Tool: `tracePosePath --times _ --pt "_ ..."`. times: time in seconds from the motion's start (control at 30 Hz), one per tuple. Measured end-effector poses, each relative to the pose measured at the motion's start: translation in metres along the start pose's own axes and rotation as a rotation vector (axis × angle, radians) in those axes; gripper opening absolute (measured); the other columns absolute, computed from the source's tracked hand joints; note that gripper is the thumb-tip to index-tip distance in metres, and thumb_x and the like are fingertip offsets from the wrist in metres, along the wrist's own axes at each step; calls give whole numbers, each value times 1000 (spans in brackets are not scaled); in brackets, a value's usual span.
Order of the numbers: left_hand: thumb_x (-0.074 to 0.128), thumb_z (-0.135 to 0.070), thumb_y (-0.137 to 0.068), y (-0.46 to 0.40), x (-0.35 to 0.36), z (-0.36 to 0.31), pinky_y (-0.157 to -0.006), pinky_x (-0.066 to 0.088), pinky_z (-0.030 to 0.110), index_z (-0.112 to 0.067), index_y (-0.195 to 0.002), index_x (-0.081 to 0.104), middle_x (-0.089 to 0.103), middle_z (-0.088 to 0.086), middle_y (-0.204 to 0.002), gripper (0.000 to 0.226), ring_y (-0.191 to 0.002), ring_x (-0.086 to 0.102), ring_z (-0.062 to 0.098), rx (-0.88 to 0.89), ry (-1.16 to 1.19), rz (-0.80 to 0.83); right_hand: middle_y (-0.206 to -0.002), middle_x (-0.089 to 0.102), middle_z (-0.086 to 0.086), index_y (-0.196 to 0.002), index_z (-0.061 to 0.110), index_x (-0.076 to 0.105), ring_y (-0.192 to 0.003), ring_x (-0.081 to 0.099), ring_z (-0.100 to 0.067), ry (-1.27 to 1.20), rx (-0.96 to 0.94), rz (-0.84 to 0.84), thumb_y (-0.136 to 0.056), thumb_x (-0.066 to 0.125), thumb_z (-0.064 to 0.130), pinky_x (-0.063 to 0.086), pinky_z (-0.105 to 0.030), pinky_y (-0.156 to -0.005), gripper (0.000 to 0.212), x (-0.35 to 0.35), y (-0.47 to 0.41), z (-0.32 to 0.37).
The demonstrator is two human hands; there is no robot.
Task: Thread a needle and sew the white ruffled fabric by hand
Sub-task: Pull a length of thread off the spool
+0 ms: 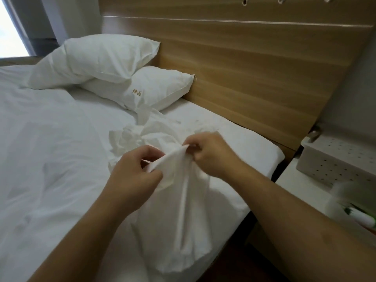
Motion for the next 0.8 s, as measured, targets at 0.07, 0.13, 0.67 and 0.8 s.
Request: tracePosePath --times 0.07,0.13,0.67,0.8 --pt "67 -4 -82 0 -3 0 -67 49 19 -32 -103 71 72 -14 -95 35 -86 67 5 16 -149 -108 -82 73 8 -88 21 79 -81 66 -11 -84 11 -164 -83 51 1 52 -27 -73 34 -29 0 -1" --pt "67 -5 -84 -2 -8 -2 -70 49 23 -28 -110 67 69 -9 -102 35 -90 64 8 -8 -197 -206 -78 72 11 -87 21 78 -75 64 -5 -112 22 -288 -82 50 0 47 -21 -65 35 -63 4 -1" --pt "75 -46 -92 34 20 -23 -121 39 44 -28 -164 27 27 0 -166 89 -153 34 25 -113 -485 260 -157 42 13 -156 34 40 -126 56 -11 19 336 31 -94 60 5 50 -29 -108 71 -50 122 -46" --pt "68 -33 -98 57 53 -83 -92 54 24 -33 -129 61 65 -16 -123 32 -107 64 -1 152 -298 192 -150 46 20 -147 37 48 -112 58 -1 -29 343 -48 -98 59 11 52 -22 -99 57 -63 169 -47"
Point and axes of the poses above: each hand's wrist, its own y-axis away from the middle knuckle, its own x-axis out of the palm, z = x × y, the point moved 3 cm from there along -y, towards the middle knuckle
